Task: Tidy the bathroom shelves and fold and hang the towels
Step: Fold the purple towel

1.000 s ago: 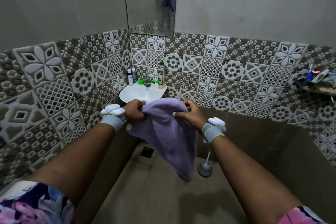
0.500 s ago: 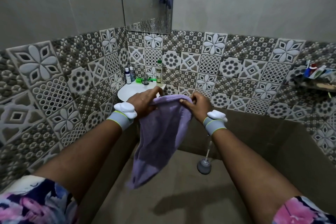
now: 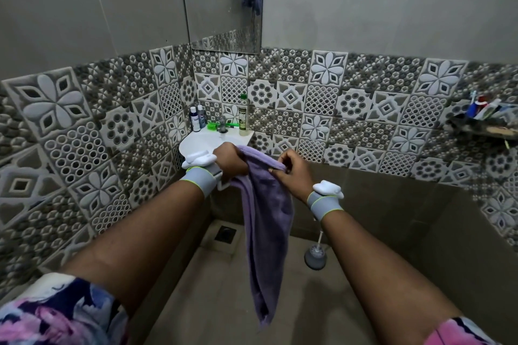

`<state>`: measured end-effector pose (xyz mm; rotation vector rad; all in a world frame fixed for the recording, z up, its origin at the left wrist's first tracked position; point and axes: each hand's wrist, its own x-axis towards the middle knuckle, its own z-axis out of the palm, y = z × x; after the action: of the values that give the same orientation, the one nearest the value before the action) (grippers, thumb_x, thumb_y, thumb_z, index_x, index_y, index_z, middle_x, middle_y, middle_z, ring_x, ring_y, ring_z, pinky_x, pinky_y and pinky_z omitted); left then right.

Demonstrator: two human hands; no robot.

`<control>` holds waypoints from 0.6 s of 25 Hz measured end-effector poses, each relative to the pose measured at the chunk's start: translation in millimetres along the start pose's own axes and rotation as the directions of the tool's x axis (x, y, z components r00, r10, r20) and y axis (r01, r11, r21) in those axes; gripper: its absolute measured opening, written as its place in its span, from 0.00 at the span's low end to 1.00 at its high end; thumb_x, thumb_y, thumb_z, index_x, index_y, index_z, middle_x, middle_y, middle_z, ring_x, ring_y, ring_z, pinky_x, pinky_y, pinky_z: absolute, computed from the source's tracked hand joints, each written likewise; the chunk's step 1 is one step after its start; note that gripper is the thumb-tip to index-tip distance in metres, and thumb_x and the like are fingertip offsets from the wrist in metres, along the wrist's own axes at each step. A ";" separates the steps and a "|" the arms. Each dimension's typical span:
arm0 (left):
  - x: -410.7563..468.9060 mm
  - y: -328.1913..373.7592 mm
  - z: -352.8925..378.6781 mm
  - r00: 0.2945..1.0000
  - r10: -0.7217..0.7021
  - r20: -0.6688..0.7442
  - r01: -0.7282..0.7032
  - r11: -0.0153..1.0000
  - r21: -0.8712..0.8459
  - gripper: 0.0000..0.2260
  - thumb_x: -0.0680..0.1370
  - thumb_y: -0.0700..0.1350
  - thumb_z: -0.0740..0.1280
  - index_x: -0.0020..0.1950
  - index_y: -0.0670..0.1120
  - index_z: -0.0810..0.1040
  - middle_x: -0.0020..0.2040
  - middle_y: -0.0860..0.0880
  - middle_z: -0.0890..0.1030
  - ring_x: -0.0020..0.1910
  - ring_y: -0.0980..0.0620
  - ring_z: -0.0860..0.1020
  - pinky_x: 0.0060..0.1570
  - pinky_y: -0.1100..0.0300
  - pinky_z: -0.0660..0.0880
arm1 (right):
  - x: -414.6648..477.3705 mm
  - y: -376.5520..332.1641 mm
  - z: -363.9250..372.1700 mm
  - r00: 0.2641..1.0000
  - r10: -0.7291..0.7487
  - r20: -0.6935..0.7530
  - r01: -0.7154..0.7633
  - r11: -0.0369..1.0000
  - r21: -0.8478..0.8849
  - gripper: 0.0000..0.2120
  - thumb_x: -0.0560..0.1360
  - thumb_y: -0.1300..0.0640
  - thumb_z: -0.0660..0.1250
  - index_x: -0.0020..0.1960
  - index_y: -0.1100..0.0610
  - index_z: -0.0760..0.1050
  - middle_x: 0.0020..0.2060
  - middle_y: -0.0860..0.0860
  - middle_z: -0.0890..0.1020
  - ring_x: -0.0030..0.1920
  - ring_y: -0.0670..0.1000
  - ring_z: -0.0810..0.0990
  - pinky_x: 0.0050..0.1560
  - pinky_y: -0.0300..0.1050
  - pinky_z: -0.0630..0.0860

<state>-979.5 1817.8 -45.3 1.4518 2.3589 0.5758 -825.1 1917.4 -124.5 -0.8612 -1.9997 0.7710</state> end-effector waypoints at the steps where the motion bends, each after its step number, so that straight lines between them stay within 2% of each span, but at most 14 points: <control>1: 0.8 0.8 0.4 1.000 -0.027 -0.012 0.026 0.995 -0.098 0.23 0.58 0.48 0.69 0.50 0.39 0.84 0.39 0.44 0.80 0.35 0.49 0.76 0.39 0.56 0.76 | -1.8 -0.8 0.8 1.000 -0.023 -0.003 0.023 1.000 0.003 0.14 0.67 0.59 0.74 0.38 0.50 0.69 0.32 0.46 0.74 0.33 0.48 0.71 0.38 0.47 0.72; 4: -3.9 10.1 2.9 0.996 -0.092 0.022 0.094 0.933 -0.349 0.14 0.63 0.40 0.74 0.46 0.36 0.83 0.36 0.42 0.79 0.34 0.47 0.77 0.41 0.48 0.81 | -5.6 -7.1 7.0 0.997 -0.075 -0.010 0.075 0.997 0.033 0.11 0.66 0.59 0.75 0.39 0.53 0.72 0.33 0.49 0.76 0.34 0.49 0.73 0.37 0.45 0.71; 8: -8.2 18.1 3.1 0.990 -0.127 0.057 0.139 0.890 -0.433 0.19 0.57 0.39 0.74 0.46 0.35 0.83 0.41 0.38 0.83 0.36 0.45 0.83 0.39 0.39 0.81 | -3.1 -11.2 12.2 0.984 -0.140 -0.112 0.145 0.988 0.043 0.09 0.64 0.59 0.75 0.39 0.58 0.75 0.36 0.53 0.78 0.35 0.52 0.75 0.37 0.46 0.72; 9: -8.1 19.6 2.8 0.989 -0.133 0.069 0.150 0.890 -0.431 0.18 0.59 0.38 0.75 0.47 0.35 0.82 0.43 0.38 0.84 0.37 0.44 0.83 0.38 0.40 0.81 | -2.6 -12.9 12.7 0.978 -0.156 -0.136 0.163 0.986 0.036 0.09 0.63 0.59 0.74 0.39 0.58 0.75 0.36 0.54 0.78 0.35 0.53 0.75 0.37 0.45 0.71; 11: -10.3 23.2 1.7 0.985 -0.148 0.093 0.174 0.872 -0.457 0.15 0.63 0.36 0.75 0.48 0.35 0.81 0.42 0.40 0.83 0.35 0.46 0.81 0.32 0.49 0.82 | -3.5 -17.7 14.2 0.966 -0.193 -0.170 0.199 0.980 0.021 0.07 0.63 0.63 0.73 0.39 0.60 0.76 0.36 0.54 0.77 0.36 0.51 0.74 0.37 0.42 0.70; 13: -13.1 27.4 0.1 0.976 -0.166 0.138 0.215 0.802 -0.557 0.11 0.66 0.33 0.73 0.47 0.39 0.77 0.38 0.43 0.77 0.31 0.48 0.77 0.25 0.59 0.79 | -6.9 -21.4 15.0 0.965 -0.192 -0.178 0.207 0.976 0.067 0.07 0.64 0.68 0.71 0.40 0.61 0.77 0.37 0.51 0.77 0.37 0.49 0.75 0.39 0.37 0.71; 15: -16.9 30.5 -4.0 0.966 -0.173 0.193 0.258 0.703 -0.663 0.08 0.69 0.34 0.71 0.44 0.41 0.75 0.38 0.43 0.75 0.30 0.47 0.76 0.24 0.60 0.77 | -10.1 -21.7 15.9 0.978 -0.141 -0.153 0.165 0.974 0.155 0.09 0.66 0.72 0.70 0.44 0.62 0.79 0.40 0.51 0.77 0.39 0.48 0.77 0.42 0.30 0.72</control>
<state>-950.4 1814.3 -26.1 0.8218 1.8581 1.1123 -840.5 1893.5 -120.1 -0.6371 -1.8241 0.7561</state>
